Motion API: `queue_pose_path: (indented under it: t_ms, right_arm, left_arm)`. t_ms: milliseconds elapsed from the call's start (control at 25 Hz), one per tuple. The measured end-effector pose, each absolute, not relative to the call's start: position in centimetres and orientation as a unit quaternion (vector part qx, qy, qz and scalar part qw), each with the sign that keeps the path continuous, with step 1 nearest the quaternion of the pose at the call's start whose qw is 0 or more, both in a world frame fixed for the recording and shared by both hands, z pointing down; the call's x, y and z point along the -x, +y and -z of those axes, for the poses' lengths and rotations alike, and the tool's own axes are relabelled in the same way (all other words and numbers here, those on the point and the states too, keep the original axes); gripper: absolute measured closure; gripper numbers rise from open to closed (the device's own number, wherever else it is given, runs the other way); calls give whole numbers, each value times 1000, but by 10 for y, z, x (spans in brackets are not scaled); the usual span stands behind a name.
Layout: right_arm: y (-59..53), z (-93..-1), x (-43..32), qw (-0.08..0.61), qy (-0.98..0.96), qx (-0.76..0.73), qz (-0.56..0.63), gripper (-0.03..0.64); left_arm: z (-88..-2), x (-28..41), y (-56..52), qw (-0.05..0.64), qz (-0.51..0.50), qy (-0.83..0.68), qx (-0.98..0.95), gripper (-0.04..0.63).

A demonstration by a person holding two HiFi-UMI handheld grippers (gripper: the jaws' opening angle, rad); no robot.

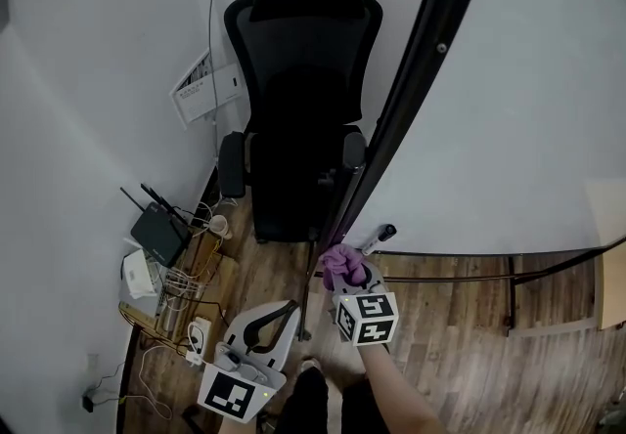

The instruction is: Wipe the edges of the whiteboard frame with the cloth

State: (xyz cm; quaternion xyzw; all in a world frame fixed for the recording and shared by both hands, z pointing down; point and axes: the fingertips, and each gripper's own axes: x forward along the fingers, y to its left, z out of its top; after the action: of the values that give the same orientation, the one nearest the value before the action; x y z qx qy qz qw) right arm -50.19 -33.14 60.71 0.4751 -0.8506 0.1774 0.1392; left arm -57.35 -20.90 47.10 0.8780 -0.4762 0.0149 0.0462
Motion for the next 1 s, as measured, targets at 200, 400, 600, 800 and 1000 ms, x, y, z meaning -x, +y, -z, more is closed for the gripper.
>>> queue_pose_path:
  t_ms: [200,400,600,800,1000]
  right_arm:
    - [-332,-609,493,138,-845,-484,-180,525]
    - [-335,-612,466,138,-832,-506,-179,525]
    - [-336,-611,444,150,-830,-511,-164,523]
    - [-338,-609,418,147,-828,-515,-167,523]
    - [-336,-609,382,149,-824,-520,-170,525]
  left_arm:
    - [-471,577,-213,44,-12,-481,-876,578]
    - [-469,571,-216,37,-10,-475,-879,578]
    - [-472,552,-215,37,-18,-461,-886,578]
    - [-471,526,-217,38,-16,-458,-888,578]
    - [-466,498,-215,32,-14,-461,-887,578]
